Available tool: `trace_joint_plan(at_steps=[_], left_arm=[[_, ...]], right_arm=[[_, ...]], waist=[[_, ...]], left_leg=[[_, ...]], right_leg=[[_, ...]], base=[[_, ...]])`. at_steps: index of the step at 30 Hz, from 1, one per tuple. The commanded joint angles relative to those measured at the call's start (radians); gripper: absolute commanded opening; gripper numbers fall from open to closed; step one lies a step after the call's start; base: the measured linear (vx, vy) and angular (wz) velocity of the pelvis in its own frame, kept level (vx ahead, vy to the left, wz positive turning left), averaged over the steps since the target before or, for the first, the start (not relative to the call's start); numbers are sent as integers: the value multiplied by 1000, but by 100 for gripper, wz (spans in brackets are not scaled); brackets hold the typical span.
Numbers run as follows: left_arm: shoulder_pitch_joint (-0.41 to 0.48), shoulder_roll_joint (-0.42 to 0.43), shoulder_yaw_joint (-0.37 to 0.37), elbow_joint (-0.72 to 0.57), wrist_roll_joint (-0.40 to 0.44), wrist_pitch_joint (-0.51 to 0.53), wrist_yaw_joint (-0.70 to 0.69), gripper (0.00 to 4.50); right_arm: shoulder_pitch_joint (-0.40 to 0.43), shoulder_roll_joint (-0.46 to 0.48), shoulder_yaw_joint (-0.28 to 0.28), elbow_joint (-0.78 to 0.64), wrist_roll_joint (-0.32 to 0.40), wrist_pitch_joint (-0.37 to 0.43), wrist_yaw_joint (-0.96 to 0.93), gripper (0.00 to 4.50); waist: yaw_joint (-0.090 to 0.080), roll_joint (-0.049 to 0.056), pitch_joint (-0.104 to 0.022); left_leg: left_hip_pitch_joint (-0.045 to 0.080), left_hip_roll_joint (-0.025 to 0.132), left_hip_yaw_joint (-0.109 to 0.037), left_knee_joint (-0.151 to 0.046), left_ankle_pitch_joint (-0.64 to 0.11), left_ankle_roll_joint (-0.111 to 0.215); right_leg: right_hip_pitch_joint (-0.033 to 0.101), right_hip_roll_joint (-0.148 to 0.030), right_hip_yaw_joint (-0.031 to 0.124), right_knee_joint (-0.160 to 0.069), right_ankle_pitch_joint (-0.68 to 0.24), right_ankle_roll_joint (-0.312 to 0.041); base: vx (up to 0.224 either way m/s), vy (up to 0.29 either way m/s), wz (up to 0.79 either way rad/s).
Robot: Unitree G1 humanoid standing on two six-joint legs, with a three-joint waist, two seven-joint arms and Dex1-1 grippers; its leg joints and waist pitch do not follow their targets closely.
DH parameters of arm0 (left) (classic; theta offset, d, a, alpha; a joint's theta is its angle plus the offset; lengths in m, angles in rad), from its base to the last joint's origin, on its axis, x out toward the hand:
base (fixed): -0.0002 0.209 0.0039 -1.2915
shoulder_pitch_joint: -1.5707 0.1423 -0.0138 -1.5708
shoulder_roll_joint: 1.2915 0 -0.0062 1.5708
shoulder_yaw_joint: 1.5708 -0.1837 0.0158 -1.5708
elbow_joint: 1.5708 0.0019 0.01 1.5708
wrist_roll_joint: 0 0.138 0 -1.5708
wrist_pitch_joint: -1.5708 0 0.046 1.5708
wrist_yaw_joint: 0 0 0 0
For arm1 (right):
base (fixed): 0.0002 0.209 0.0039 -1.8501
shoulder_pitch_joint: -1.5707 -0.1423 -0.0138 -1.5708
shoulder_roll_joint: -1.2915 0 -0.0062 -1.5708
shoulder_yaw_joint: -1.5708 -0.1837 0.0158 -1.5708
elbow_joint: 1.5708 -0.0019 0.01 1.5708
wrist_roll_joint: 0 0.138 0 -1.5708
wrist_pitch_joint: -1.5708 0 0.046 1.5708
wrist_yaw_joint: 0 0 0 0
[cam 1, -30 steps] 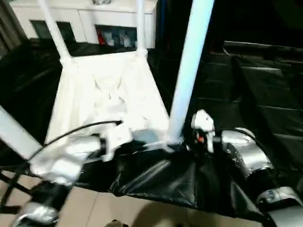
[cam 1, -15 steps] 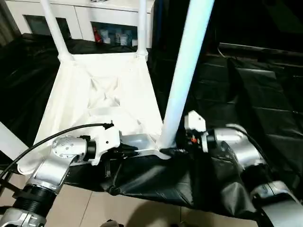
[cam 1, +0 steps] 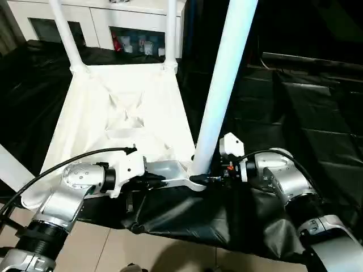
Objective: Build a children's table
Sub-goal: Rotate leg to tighten
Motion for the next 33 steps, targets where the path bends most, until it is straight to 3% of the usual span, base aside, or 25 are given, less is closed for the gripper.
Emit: trace_joint_plan(at_steps=[1, 5, 13, 22, 23, 24, 26, 27, 29, 30, 32, 33], left_arm=[[14, -4, -21, 0, -18, 9, -14, 0], [16, -2, -22, 8, -19, 6, -20, 0], [9, -25, -20, 18, -23, 22, -3, 0], [-5, -52, -13, 39, 10, 28, 73, 0], [-14, -67, -16, 50, 36, 37, 116, 0], [-20, -78, -17, 58, 53, 43, 145, 0], [-52, -152, -24, 91, 87, 69, 252, 0], [-57, -166, -25, 95, 90, 75, 269, 0], [-84, -234, -41, 117, 122, 83, 356, 0], [-100, -278, -53, 133, 140, 96, 406, 0], [-132, -348, -69, 173, 169, 116, 492, 0], [-147, -374, -66, 190, 175, 120, 529, 0]], right_arm=[[8, -1, 3, 3, 0, 9, 5, 250], [20, 1, 8, -5, -1, 16, 13, 228], [64, 10, 21, -45, 8, 29, 16, 200], [120, 35, -6, -72, 21, 49, -68, 199], [132, 52, -14, -76, 7, 50, -132, 199], [140, 63, -18, -78, -4, 49, -176, 199], [181, 121, -25, -105, -40, 42, -334, 199], [188, 131, -26, -111, -45, 44, -360, 198], [216, 192, -31, -128, -87, 65, -530, 198], [224, 236, -35, -127, -107, 87, -629, 198], [227, 309, -37, -113, -146, 105, -789, 197], [217, 332, -28, -101, -170, 105, -842, 197]], waist=[[10, 10, -67], [9, 9, -67], [12, 18, -69], [14, 21, -65], [12, 27, -59], [7, 23, -54], [2, 26, -48], [1, 22, -51], [-4, 24, -51], [-5, 34, -47], [-14, 28, -46], [-16, 30, -46]], left_leg=[[11, 40, -13, -67, -183, 56], [12, 40, -13, -67, -193, 50], [13, 39, -14, -66, -188, 50], [15, 39, -18, -76, -266, 22], [19, 41, -19, -80, -304, 9], [22, 38, -22, -85, -358, -8], [32, 37, -27, -89, -410, -35], [38, 34, -31, -89, -430, -44], [33, 32, -37, -91, -438, -45], [32, 30, -37, -92, -446, -45], [38, 25, -39, -90, -468, -45], [39, 23, -40, -89, -474, -45]], right_leg=[[53, -44, 33, -52, -79, -292], [55, -44, 33, -52, -85, -292], [56, -43, 33, -51, -64, -293], [54, -45, 33, -65, -178, -263], [48, -45, 35, -74, -221, -252], [48, -46, 35, -81, -304, -231], [41, -48, 37, -96, -419, -184], [39, -50, 36, -101, -470, -161], [39, -51, 35, -106, -516, -132], [38, -50, 35, -111, -536, -119], [26, -47, 32, -126, -617, -78], [24, -48, 30, -128, -637, -69]], base=[[0, 0, 0], [0, 0, 0], [0, 0, 0], [0, 0, 0], [0, 0, 0], [0, 0, 0], [0, 0, 0], [0, 0, 0], [0, 0, 0], [-62, 20, -4], [0, 0, 0], [0, 0, 0]])
